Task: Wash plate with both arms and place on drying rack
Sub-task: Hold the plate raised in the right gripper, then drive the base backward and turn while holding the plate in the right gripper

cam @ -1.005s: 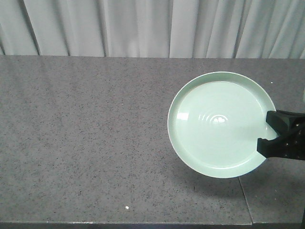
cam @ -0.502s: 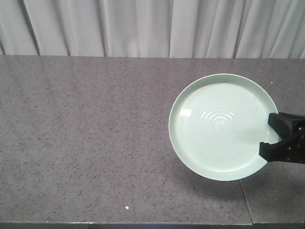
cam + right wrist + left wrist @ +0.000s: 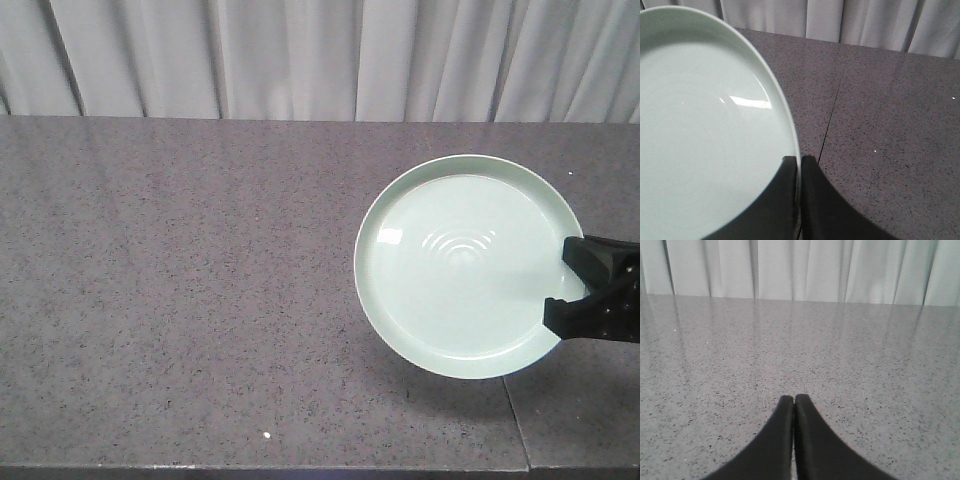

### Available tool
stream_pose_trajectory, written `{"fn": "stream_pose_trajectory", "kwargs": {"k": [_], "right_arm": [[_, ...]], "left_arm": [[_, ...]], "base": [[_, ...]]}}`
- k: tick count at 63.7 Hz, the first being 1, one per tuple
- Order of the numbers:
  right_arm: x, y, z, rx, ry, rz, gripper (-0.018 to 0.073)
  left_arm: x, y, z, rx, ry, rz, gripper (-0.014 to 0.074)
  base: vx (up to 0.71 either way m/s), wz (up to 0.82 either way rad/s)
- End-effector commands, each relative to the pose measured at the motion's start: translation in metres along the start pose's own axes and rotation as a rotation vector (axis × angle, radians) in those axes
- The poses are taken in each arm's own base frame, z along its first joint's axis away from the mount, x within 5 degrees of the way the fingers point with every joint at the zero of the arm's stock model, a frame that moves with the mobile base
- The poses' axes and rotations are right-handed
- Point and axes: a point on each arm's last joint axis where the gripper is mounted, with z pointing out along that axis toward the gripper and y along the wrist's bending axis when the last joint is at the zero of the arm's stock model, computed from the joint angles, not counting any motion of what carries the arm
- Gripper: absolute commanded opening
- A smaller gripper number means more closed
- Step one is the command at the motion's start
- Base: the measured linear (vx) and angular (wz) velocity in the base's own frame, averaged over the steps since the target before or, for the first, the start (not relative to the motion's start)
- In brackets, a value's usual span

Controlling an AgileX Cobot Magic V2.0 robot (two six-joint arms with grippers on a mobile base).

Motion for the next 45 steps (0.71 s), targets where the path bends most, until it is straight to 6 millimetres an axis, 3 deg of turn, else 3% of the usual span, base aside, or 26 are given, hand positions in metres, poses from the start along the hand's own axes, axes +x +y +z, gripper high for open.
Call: {"fn": "stream_pose_trajectory", "kwargs": {"k": [1,45], "right_arm": [[-0.0184,-0.0012,-0.0048,0.01,-0.122,-0.011,-0.0006],[-0.018,-0.0012,-0.0047,0.01,-0.117,-0.011,-0.0006]], "left_arm": [[-0.002,-0.001,-0.0003,0.016,-0.07,-0.008,-0.0006],[-0.002,-0.001,-0.0003,0.016,-0.07,-0.008,-0.0006]], "base": [[0.0,0.0],[-0.04,0.17]]}}
